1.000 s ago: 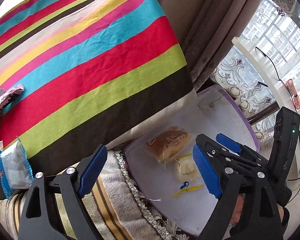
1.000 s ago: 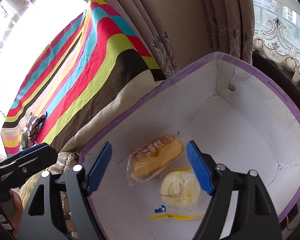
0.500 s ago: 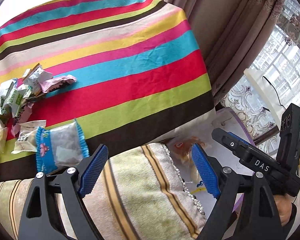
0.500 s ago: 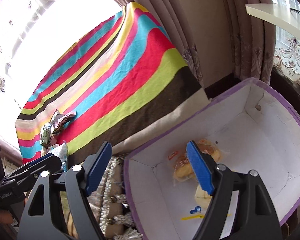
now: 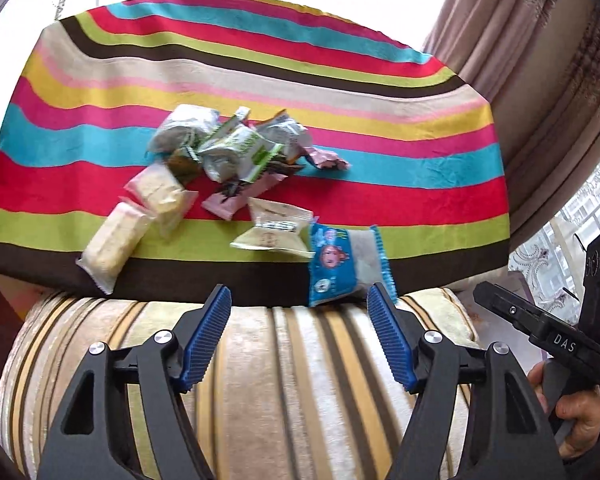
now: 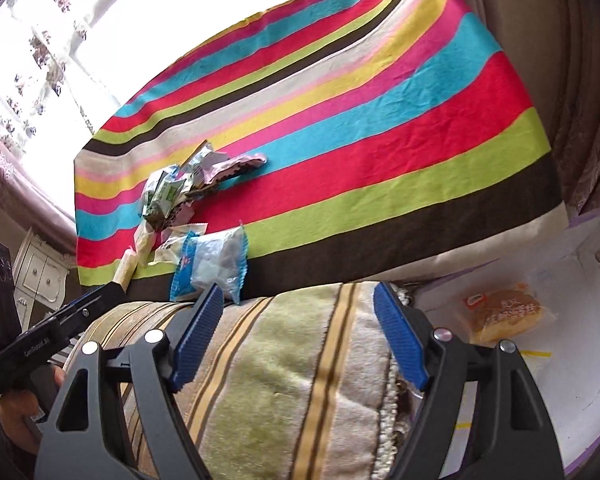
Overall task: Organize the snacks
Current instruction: 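Move both open tools back over the snack pile, then grasp the clear cookie bag with left tool while right tool grasps the blue cartoon bag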
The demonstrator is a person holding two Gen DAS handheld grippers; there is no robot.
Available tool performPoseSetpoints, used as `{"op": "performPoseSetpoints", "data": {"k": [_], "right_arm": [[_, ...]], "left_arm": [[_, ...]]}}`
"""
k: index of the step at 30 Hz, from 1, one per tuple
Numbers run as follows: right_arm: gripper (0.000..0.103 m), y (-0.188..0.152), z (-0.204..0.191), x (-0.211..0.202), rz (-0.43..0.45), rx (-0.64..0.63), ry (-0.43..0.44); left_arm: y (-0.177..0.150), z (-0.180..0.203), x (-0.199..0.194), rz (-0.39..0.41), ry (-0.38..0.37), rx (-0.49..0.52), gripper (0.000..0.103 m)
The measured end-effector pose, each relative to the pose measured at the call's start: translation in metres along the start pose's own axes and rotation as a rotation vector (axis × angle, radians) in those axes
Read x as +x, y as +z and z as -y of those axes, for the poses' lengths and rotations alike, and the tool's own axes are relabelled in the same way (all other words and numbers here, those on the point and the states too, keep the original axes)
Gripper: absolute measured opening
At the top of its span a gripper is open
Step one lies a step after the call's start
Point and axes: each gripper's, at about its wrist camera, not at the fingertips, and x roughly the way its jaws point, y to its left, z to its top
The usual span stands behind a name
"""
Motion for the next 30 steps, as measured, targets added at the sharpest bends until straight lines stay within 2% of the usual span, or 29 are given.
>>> {"op": "performPoseSetpoints", "data": {"k": [9,13,21,27,30], "right_arm": [[0.081,0.004,-0.042,0.036,-0.094,-0.062,-0.020],[0.083,0.008,-0.056,0.053,-0.128,-0.068,-0.020],[0.084,0.014,-0.082,0.083,-0.173,-0.101,-0.060],[0.084,0.019,-0.092,0.102,-0.206,-0.129,-0.111],[0.089,0.020,-0.096,0.111,-0.224,-0.146,-0.140]], "left_arm": [[0.011,-0.084,-0.007,0.024,0.150,-0.103,0.066],[0.020,-0.106,0.003,-0.013,0.192,-0.098,0.066],[0.041,-0.131,0.037,-0.095,0.226,-0.038,0.066],[0.046,-0.137,0.056,-0.151,0.219,0.010,0.067],[0.047,-0.138,0.065,-0.173,0.210,0.025,0.067]]}}
